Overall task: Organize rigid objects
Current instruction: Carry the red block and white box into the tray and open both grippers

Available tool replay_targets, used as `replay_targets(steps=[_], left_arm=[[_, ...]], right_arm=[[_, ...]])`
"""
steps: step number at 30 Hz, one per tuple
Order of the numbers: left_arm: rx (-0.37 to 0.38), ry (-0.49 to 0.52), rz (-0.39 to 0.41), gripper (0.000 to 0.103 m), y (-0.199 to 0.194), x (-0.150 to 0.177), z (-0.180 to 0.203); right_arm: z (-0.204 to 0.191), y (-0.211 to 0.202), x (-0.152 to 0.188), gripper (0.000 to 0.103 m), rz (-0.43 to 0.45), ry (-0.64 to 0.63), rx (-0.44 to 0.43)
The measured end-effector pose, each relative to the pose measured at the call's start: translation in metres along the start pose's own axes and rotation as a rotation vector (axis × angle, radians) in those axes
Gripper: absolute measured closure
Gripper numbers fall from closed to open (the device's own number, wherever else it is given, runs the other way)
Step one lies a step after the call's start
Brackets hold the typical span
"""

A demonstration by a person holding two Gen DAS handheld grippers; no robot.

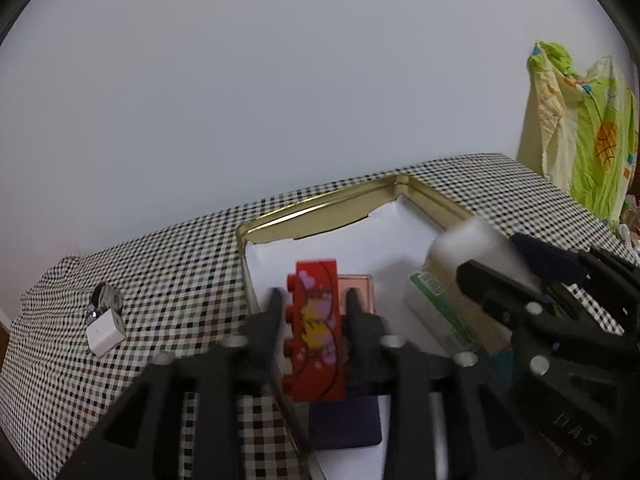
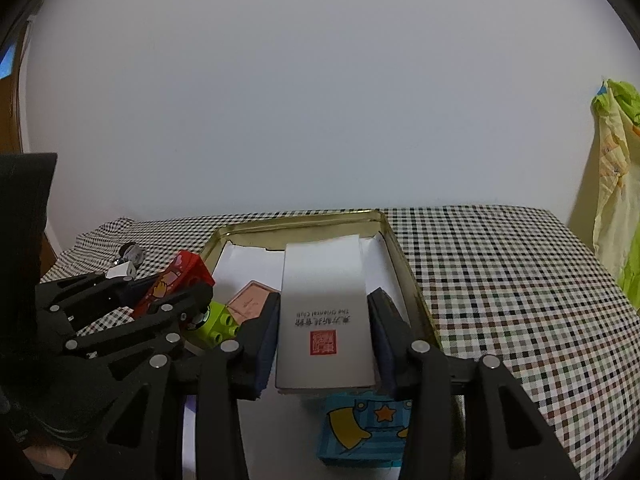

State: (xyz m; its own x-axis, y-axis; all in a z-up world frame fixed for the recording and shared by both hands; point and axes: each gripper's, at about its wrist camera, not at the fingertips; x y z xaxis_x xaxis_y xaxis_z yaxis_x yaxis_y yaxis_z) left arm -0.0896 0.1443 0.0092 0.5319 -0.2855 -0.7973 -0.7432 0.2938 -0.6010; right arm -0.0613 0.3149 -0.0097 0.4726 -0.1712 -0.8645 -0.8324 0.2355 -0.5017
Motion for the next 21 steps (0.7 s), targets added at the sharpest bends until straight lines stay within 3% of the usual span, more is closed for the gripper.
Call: replay_targets(steps=[1,3,4,5,6,9,15,21], left_arm=[[-0.011,-0.010,0.017,0.054,-0.003,-0.001,-0.001],[-0.013,-0.047,0.046,0.027,-0.008,-0.003,-0.009],[-0.008,-0.070,0.064,0.020,-0.010,-0.003,-0.015],[-0.005,-0.109,0.095,0.005,-0.015,-0.004,-0.022],[-0.004,-0.130,0.114,0.001,-0.019,-0.004,-0.026],[-0.001,-0.170,0.173,0.001,-0.030,-0.006,-0.034],[-0.045,-0.175,0.180,0.000,-0.029,0.002,-0.043],[-0.100,-0.201,0.203,0.000,-0.033,0.010,-0.059]], right_arm=[[0.001,-0.001,0.000,0.047,0.002,0.012,0.005],[0.007,0.001,0.000,0.039,0.009,0.056,0.021],[0.014,0.001,-0.001,0.034,0.006,0.100,0.006],[0.020,0.001,-0.002,0.029,0.001,0.139,-0.015],[0.024,0.003,-0.002,0.027,0.000,0.185,-0.043],[0.038,0.001,-0.001,0.024,0.022,0.278,-0.088],[0.037,-0.005,-0.002,0.024,0.093,0.289,-0.037],[0.033,-0.038,0.001,0.024,0.284,0.252,0.125]])
Point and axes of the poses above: each gripper's, at about its wrist camera, not at the fingertips, and y roughly the way its jaws point, z to its right, x to its underside, and after that the axes turned 8 degrees about x, right-handed
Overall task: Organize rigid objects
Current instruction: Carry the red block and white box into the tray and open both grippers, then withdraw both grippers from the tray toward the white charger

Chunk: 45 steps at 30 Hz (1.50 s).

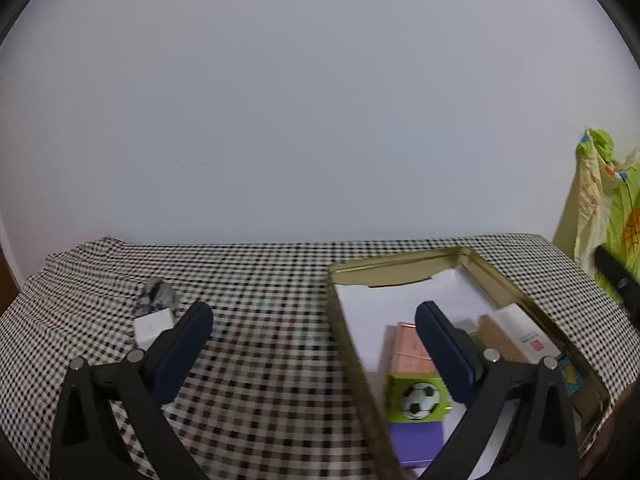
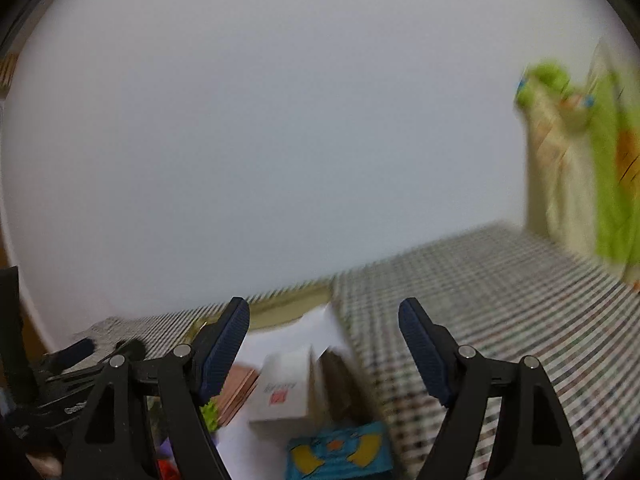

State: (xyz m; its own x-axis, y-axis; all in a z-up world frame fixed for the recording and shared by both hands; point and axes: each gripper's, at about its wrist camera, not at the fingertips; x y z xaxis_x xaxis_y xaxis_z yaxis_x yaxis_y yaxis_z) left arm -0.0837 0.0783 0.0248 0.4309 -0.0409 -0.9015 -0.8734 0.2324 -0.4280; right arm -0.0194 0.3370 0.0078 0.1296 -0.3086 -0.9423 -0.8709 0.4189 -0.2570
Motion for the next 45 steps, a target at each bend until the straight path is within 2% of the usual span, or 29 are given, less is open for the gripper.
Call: replay_targets(steps=[4,7,8,12,15,25,34,41,45], left_arm=[[-0.058,0.024,0.042,0.000,-0.005,0.003,-0.004],[-0.111,0.069,0.073,0.000,-0.006,0.007,-0.004],[-0.129,0.088,0.081,0.001,-0.007,0.009,-0.004],[-0.170,0.135,0.097,0.001,-0.009,0.014,-0.010],[-0.130,0.091,0.095,0.001,-0.013,0.014,-0.021],[-0.093,0.008,0.061,0.001,-0.020,0.018,-0.059],[-0.108,-0.013,0.047,0.001,-0.015,0.020,-0.089],[-0.125,-0.024,0.033,0.001,-0.015,0.020,-0.126],[-0.161,-0.031,0.008,0.001,-0.014,0.021,-0.157]], right_arm=[[-0.004,-0.029,-0.001,0.024,0.212,-0.015,0.141],[-0.007,-0.046,0.003,0.022,0.335,-0.004,0.190],[-0.010,-0.048,0.004,0.020,0.351,-0.005,0.198],[-0.022,-0.050,0.008,0.020,0.343,-0.033,0.207],[-0.027,-0.048,0.009,0.020,0.350,-0.035,0.221],[-0.040,-0.072,0.020,0.020,0.383,0.002,0.267],[-0.086,-0.072,0.033,0.020,0.355,-0.006,0.224],[-0.133,-0.061,0.043,0.020,0.317,-0.032,0.145],[-0.159,-0.052,0.049,0.020,0.284,-0.033,0.093]])
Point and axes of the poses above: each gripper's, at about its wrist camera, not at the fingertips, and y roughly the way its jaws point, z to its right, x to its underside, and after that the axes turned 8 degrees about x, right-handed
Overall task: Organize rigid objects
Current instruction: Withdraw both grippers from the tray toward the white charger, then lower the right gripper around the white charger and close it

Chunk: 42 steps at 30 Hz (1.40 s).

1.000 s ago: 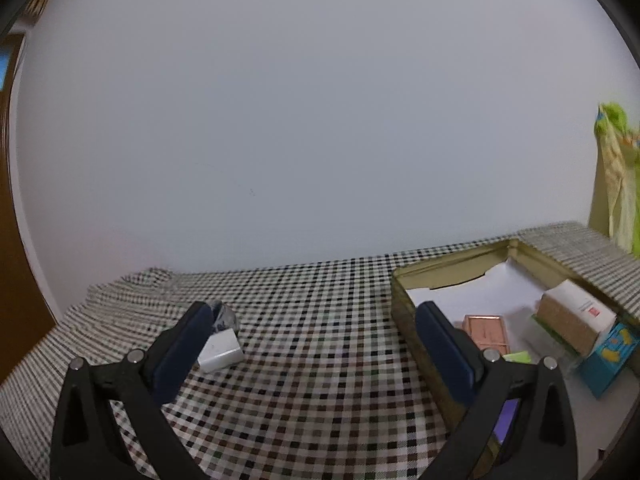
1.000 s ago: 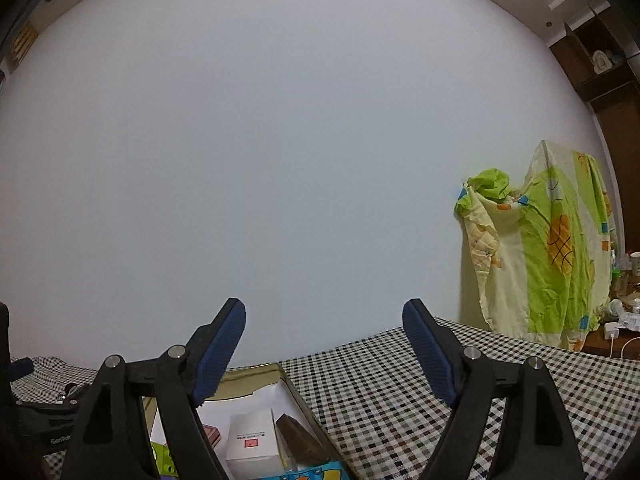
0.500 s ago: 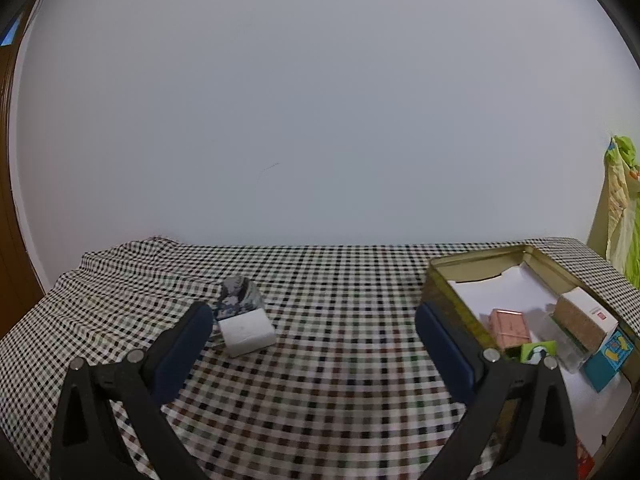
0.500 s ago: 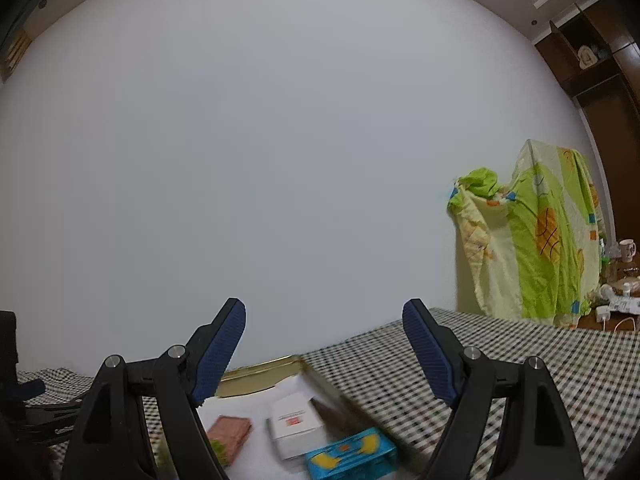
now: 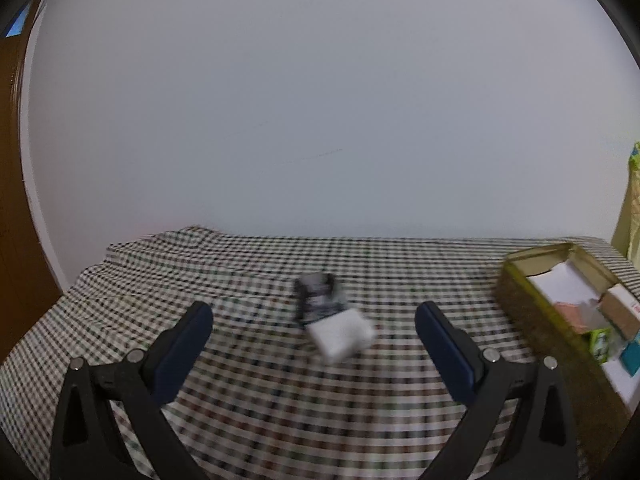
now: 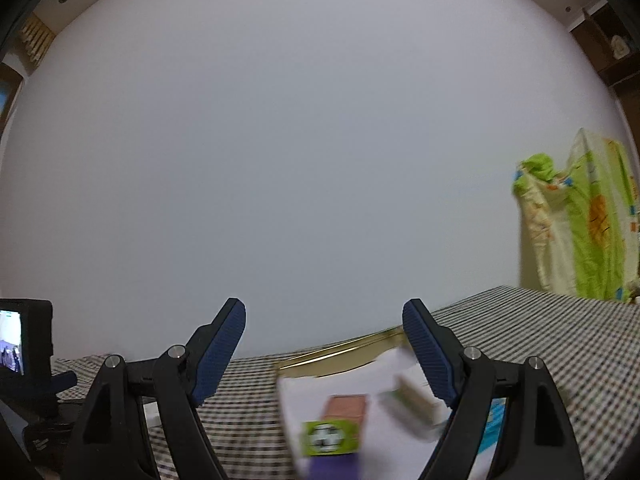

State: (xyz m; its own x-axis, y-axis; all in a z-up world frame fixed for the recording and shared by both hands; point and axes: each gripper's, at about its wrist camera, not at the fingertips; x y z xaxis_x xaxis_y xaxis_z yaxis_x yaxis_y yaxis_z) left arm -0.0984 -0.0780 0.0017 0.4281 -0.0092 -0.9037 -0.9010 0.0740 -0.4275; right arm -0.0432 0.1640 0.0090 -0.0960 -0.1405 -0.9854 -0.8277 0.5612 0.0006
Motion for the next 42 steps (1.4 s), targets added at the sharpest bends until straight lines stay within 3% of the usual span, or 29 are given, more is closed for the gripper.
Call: replay_targets(steps=[9,24,29,34,37,40,42], left_arm=[[-0.089,-0.063,-0.030,0.001,0.010,-0.002,-0.066],[-0.187,-0.093,-0.092,0.001,0.040,-0.008,-0.122],[-0.228,-0.124,-0.129,0.001,0.043,-0.010,-0.143],[-0.238,-0.177,-0.156,0.001,0.049,-0.008,-0.160],[-0.234,-0.180,-0.160,0.001,0.052,-0.006,-0.161],[-0.234,-0.173,-0.156,0.001,0.052,-0.004,-0.161],[-0.235,-0.166,-0.155,0.001,0.051,-0.003,-0.160]], right_arm=[[-0.055,0.025,0.017,0.020,-0.123,0.008,-0.089],[-0.113,0.090,0.049,0.020,-0.395,0.043,-0.157],[-0.146,0.110,0.061,0.020,-0.521,-0.076,-0.251],[-0.187,0.139,0.089,0.020,-0.745,-0.238,-0.413],[-0.200,0.151,0.104,0.020,-0.838,-0.290,-0.432],[-0.201,0.162,0.109,0.035,-0.880,-0.298,-0.440],[-0.194,0.169,0.112,0.035,-0.905,-0.279,-0.447]])
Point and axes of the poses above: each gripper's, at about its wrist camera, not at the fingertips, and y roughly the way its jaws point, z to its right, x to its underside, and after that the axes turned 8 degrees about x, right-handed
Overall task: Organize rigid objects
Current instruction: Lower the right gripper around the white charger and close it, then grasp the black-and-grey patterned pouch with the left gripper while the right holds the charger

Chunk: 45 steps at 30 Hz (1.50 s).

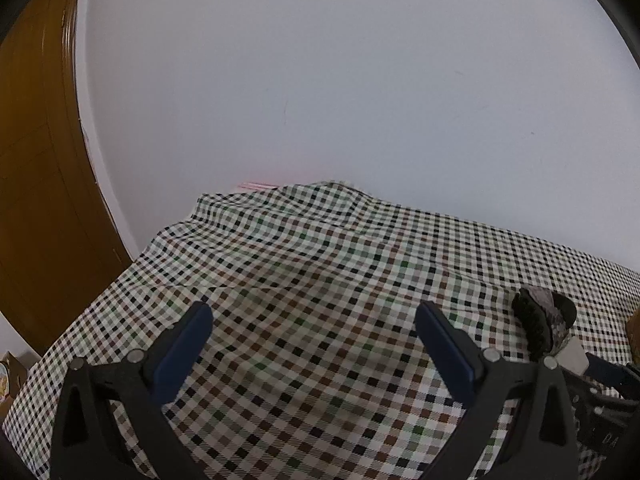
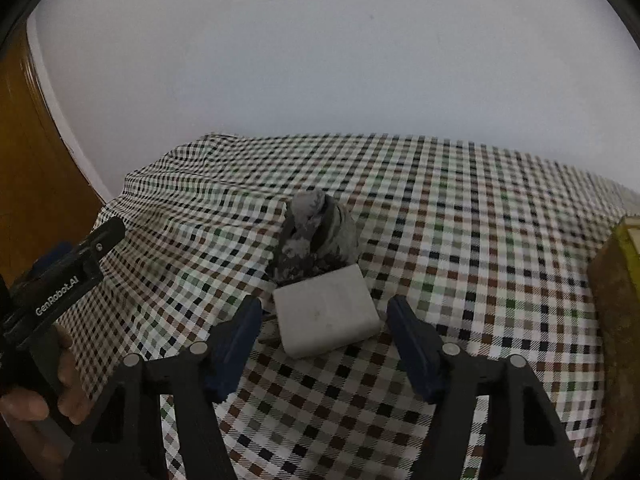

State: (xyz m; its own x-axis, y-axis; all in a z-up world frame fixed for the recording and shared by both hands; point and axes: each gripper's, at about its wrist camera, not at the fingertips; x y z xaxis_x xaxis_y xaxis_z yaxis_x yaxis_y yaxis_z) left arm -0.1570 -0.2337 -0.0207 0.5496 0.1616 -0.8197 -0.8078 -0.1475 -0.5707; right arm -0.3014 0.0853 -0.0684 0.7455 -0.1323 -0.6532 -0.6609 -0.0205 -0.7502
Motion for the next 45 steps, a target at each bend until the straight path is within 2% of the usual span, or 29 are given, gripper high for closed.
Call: replay_targets(steps=[2,12,15,17,19,24,28,33,36,40,45], left_arm=[[-0.001,0.012,-0.002,0.001,-0.001,0.000,0.003],[0.013,0.041,-0.003,0.001,0.000,0.001,0.008],[0.020,0.044,-0.002,0.001,0.000,0.001,0.009],[0.024,0.049,-0.004,0.001,0.002,0.001,0.010],[0.032,0.054,-0.002,0.001,0.001,0.001,0.011],[0.052,0.063,0.007,0.001,0.001,0.001,0.013],[0.109,0.074,0.038,0.001,-0.007,0.002,0.017],[0.239,0.124,0.057,0.001,-0.015,0.005,0.034],[0.305,0.090,0.041,0.001,-0.014,0.005,0.041],[0.331,0.084,0.013,0.001,-0.008,0.001,0.067],[0.345,0.106,-0.053,0.002,0.015,-0.011,0.121]], right_arm=[[0.002,-0.001,0.002,0.036,-0.005,0.016,-0.026],[-0.001,0.009,0.001,0.036,-0.025,-0.147,0.021],[-0.002,0.003,0.007,0.044,-0.023,-0.158,0.005],[0.003,-0.001,0.005,0.050,-0.019,-0.111,-0.033],[0.018,-0.003,0.005,0.050,-0.020,-0.061,-0.083],[0.039,-0.008,0.011,0.050,-0.014,0.026,-0.128],[0.062,-0.024,0.016,0.050,0.056,0.117,-0.159],[0.072,-0.071,0.031,0.050,0.222,0.101,-0.047],[0.079,-0.103,0.037,0.050,0.314,0.097,0.019],[0.087,-0.121,0.040,0.050,0.405,0.110,0.085],[0.094,-0.128,0.040,0.049,0.458,0.103,0.161]])
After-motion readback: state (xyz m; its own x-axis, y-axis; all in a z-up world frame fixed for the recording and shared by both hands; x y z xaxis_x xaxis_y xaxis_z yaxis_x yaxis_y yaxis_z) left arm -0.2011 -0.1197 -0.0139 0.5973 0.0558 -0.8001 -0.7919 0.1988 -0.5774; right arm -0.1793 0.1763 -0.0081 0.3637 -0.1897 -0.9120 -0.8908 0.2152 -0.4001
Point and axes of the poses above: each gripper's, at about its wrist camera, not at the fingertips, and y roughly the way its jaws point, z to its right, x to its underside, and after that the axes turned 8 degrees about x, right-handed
